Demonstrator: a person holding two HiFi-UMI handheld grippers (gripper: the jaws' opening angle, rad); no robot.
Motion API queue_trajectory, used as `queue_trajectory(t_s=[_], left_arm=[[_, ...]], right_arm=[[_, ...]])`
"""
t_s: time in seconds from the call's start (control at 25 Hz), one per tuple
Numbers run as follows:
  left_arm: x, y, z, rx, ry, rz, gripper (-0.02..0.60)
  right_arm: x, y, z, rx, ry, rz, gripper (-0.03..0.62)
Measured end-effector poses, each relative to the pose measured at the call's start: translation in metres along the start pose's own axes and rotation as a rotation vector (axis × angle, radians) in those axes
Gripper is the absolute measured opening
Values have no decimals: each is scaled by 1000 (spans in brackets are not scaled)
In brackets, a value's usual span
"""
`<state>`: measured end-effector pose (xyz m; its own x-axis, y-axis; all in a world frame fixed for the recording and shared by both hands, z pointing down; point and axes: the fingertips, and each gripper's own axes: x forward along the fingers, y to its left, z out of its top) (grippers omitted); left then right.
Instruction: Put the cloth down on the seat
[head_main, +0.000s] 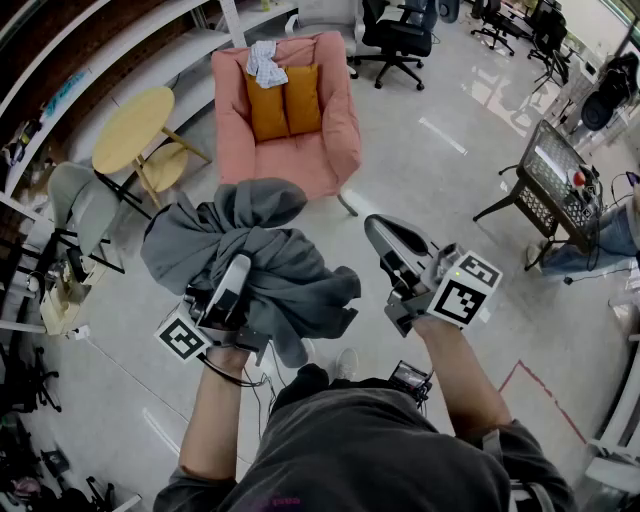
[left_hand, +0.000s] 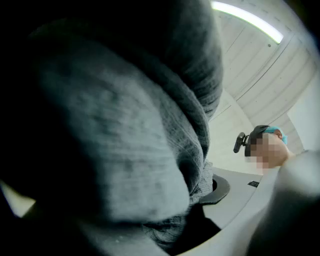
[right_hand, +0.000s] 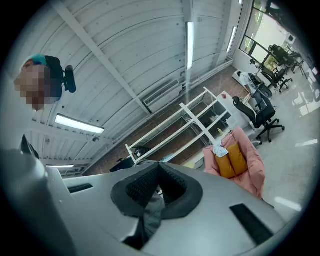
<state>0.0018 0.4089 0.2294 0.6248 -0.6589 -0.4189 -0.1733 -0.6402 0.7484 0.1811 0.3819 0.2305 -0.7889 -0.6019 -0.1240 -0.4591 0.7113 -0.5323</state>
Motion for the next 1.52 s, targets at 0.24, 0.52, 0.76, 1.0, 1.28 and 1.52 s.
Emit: queue_trajectory(t_s=[0.24, 0.52, 0.76, 1.0, 1.28, 1.52], left_arm=[[0, -1, 1, 6, -2, -3, 311], [-2, 1, 0, 23, 11, 8, 311], [-4, 5, 0, 25, 5, 10, 311], [-3, 4, 0, 11, -2, 3, 311], [-8, 3, -5, 33, -1, 5, 311], [-14, -10, -12, 50, -10, 0, 311]], right_arm=[[0, 2, 1, -3, -2, 1, 14], [0, 2, 8, -8, -31, -14, 15], [-1, 2, 5, -9, -25, -4, 15], [-4, 4, 8, -27, -15, 1, 15], [-10, 6, 2, -33, -1, 10, 15], [-21, 16, 3, -39, 3, 23, 15]])
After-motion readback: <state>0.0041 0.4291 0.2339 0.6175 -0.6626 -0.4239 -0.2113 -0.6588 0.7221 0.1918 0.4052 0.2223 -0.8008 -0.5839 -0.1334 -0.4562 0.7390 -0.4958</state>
